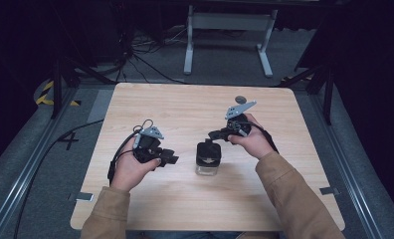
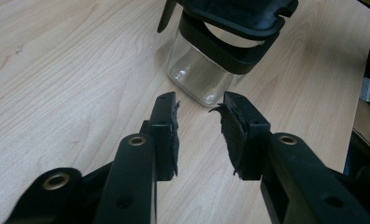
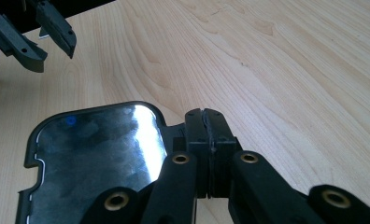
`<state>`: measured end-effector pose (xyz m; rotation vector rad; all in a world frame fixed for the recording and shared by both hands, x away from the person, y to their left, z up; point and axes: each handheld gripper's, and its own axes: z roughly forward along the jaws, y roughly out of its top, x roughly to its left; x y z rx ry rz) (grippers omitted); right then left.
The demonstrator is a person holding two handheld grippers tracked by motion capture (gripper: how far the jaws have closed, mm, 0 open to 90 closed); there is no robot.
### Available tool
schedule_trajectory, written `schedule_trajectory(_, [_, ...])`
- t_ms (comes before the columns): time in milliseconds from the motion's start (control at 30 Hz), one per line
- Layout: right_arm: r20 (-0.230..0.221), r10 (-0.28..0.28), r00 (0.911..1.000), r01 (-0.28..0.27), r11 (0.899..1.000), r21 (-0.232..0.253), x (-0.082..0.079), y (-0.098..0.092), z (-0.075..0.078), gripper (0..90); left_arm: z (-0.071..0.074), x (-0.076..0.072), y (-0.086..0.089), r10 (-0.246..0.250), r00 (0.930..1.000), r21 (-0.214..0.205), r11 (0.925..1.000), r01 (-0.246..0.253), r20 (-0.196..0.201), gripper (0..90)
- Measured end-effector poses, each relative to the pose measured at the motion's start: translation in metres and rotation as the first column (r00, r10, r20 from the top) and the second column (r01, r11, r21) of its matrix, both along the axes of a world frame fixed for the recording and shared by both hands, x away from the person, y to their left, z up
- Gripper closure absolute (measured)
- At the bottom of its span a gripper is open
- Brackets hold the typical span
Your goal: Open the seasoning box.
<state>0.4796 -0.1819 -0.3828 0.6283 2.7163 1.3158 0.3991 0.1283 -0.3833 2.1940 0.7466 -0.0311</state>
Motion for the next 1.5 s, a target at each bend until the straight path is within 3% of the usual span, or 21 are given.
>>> schedule_trajectory(233, [0.004,-0.001,1.0,0.001,1.0,-0.005,0.0,0.001,0.0,90.0,-0.002,-0.001,-0.006,-0.016,0.9999,0.006,0.9999,0.016,0.0,71.1])
schedule_trajectory(333, [0.005,-0.001,1.0,0.002,1.0,-0.009,0.0,0.001,0.0,90.0,-0.002,-0.002,-0.01,-0.027,0.9996,-0.022,0.9994,0.027,-0.004,75.4])
schedule_trajectory(467, [0.004,-0.003,1.0,0.003,1.0,-0.006,0.0,0.001,-0.001,90.0,-0.003,-0.003,-0.025,-0.071,0.9975,-0.054,0.996,0.071,0.001,82.5])
schedule_trajectory(633, [0.006,-0.004,1.0,0.004,1.0,-0.009,0.0,0.001,0.0,90.0,-0.007,-0.003,-0.049,-0.097,0.995,-0.076,0.9922,0.099,0.022,85.0])
schedule_trajectory(767, [0.007,-0.006,1.0,0.006,1.0,-0.007,-0.001,0.001,-0.001,90.0,-0.007,-0.005,-0.059,-0.081,0.9962,-0.105,0.9909,0.084,0.034,85.1])
schedule_trajectory(1033, [0.017,-0.013,0.9998,0.014,1.0,-0.011,-0.002,0.0,0.001,90.0,-0.007,-0.004,-0.057,-0.052,0.9978,-0.105,0.9929,0.056,0.041,83.8])
schedule_trajectory(1067, [0.029,-0.019,0.9994,0.018,1.0,0.016,-0.006,-0.006,0.004,90.0,-0.007,-0.004,-0.057,-0.051,0.9978,-0.108,0.9927,0.055,0.043,83.6])
schedule_trajectory(1133, [0.032,-0.022,0.9992,0.021,1.0,0.021,-0.007,-0.008,0.005,90.0,-0.007,-0.003,-0.057,-0.052,0.9978,-0.11,0.9924,0.056,0.043,83.4])
schedule_trajectory(1233, [0.043,-0.025,0.9988,0.023,0.999,0.045,-0.022,-0.025,0.013,90.0,-0.007,-0.003,-0.057,-0.054,0.9977,-0.107,0.9925,0.058,0.041,83.2])
schedule_trajectory(1367, [0.021,-0.003,0.9998,0.003,1.0,-0.005,-0.045,-0.044,0.01,90.0,-0.009,-0.002,-0.058,-0.057,0.9978,-0.103,0.9928,0.06,0.033,82.4])
schedule_trajectory(1500, [0.002,0.046,0.999,-0.046,0.998,-0.031,-0.061,-0.043,0.0,90.0,-0.009,-0.003,-0.058,-0.052,0.998,-0.102,0.9933,0.055,0.036,82.6])
